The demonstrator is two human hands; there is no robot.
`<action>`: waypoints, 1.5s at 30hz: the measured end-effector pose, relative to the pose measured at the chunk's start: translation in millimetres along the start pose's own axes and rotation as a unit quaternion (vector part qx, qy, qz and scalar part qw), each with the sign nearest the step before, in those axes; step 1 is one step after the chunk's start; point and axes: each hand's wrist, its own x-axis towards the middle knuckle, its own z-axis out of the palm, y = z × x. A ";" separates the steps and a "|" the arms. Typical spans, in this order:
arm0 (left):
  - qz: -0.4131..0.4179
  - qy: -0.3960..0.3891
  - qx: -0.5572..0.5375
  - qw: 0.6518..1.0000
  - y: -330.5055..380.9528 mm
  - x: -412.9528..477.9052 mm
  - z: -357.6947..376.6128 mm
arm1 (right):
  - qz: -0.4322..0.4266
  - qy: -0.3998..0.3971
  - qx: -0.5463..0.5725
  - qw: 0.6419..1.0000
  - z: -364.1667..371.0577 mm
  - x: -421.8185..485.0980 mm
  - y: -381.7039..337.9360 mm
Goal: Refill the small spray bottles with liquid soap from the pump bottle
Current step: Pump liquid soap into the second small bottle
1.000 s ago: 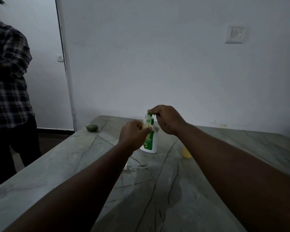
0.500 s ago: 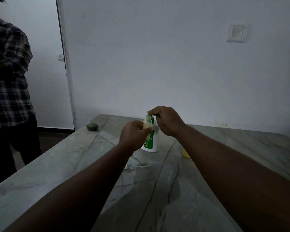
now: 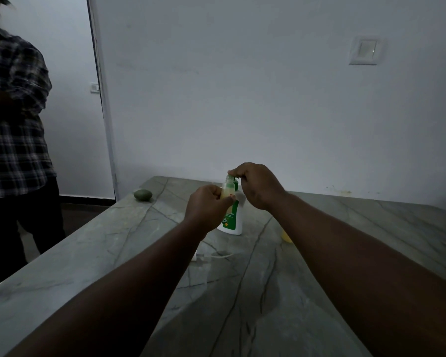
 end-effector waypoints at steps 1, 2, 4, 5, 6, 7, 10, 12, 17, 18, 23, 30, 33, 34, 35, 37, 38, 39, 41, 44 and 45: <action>0.001 0.002 0.001 1.000 -0.2 -0.7 0.1 | -0.001 0.001 0.001 1.000 0.2 -0.7 -0.1; 0.002 0.003 0.001 1.000 -0.4 -1.1 0.1 | -0.002 0.000 0.000 1.000 -0.2 -1.0 -0.1; 0.003 0.005 0.000 1.000 -1.2 -1.3 -0.2 | -0.003 -0.003 -0.009 1.000 -2.6 -0.3 -0.6; 0.003 0.005 -0.001 1.000 -1.3 -1.1 -0.4 | -0.004 -0.003 -0.013 1.000 -4.5 0.7 -1.0; 0.001 0.005 -0.003 1.000 -1.0 -0.6 -0.7 | -0.005 -0.002 -0.015 1.000 -6.6 1.9 -1.6; 0.000 0.005 -0.006 1.000 -0.6 0.0 -1.1 | -0.007 -0.003 -0.015 1.000 -8.5 3.1 -2.3; 0.000 0.007 -0.007 1.000 -0.6 2.1 -2.4 | -0.009 -0.002 -0.009 1.000 -11.1 5.2 -3.1; 0.000 0.008 -0.006 1.000 -1.9 3.1 -2.4 | -0.006 0.003 -0.007 1.000 -9.6 5.7 -2.0; 0.008 0.011 0.012 1.000 -5.9 3.5 0.0 | 0.004 0.001 -0.007 1.000 0.0 2.9 -0.3; 0.008 0.011 0.011 1.000 -6.2 3.5 0.5 | 0.005 0.001 -0.008 1.000 0.9 2.1 0.0; 0.010 0.015 0.008 1.000 -6.0 2.3 1.0 | -0.002 -0.007 -0.012 1.000 -3.9 3.1 -1.2; 0.009 0.014 0.002 1.000 -4.9 4.8 -0.2 | -0.006 -0.003 -0.011 1.000 -7.8 5.9 -1.7; 0.009 0.014 0.003 1.000 -5.1 4.6 0.5 | -0.002 -0.001 -0.001 1.000 -3.2 3.3 -1.0; 0.007 0.012 0.003 1.000 -5.2 4.5 1.3 | -0.001 -0.001 0.002 1.000 -1.6 1.9 -0.5; 0.006 0.010 0.002 1.000 -5.6 4.4 2.1 | 0.000 -0.002 0.002 1.000 -0.6 0.8 -0.2; 0.004 0.011 -0.002 1.000 -5.6 3.4 2.2 | -0.001 -0.003 -0.002 1.000 -0.8 0.6 -0.1; 0.003 0.011 -0.004 1.000 -5.3 2.8 1.8 | -0.003 -0.005 -0.004 1.000 -1.6 0.7 -0.2; 0.002 0.010 -0.005 1.000 -5.1 2.4 1.5 | -0.004 -0.008 -0.004 1.000 -2.8 0.9 -0.5; 0.003 0.008 -0.002 1.000 -5.8 1.6 1.2 | -0.006 -0.009 -0.004 1.000 -6.2 2.2 -1.2; 0.005 0.011 -0.001 1.000 -4.5 1.6 -0.1 | -0.013 -0.009 -0.014 1.000 -9.8 5.6 -2.5; 0.005 0.012 -0.002 1.000 -3.7 2.5 -0.6 | -0.013 -0.009 -0.015 1.000 -9.8 6.3 -2.8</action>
